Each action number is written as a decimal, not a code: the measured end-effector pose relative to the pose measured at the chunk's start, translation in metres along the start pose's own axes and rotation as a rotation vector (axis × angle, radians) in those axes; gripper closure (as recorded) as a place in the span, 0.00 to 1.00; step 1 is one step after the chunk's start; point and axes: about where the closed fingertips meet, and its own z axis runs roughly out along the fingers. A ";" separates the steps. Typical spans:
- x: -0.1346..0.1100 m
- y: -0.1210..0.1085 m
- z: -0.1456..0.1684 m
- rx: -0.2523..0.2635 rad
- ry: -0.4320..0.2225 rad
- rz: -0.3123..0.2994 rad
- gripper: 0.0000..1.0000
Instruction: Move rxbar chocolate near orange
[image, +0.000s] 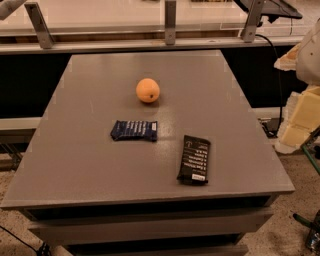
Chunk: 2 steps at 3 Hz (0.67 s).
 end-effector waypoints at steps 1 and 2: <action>-0.002 0.000 0.001 -0.002 -0.010 0.001 0.00; -0.020 0.015 0.029 -0.078 -0.056 -0.019 0.00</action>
Offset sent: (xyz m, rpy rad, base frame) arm -0.0062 0.0822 -0.0914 0.1904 0.2129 0.1545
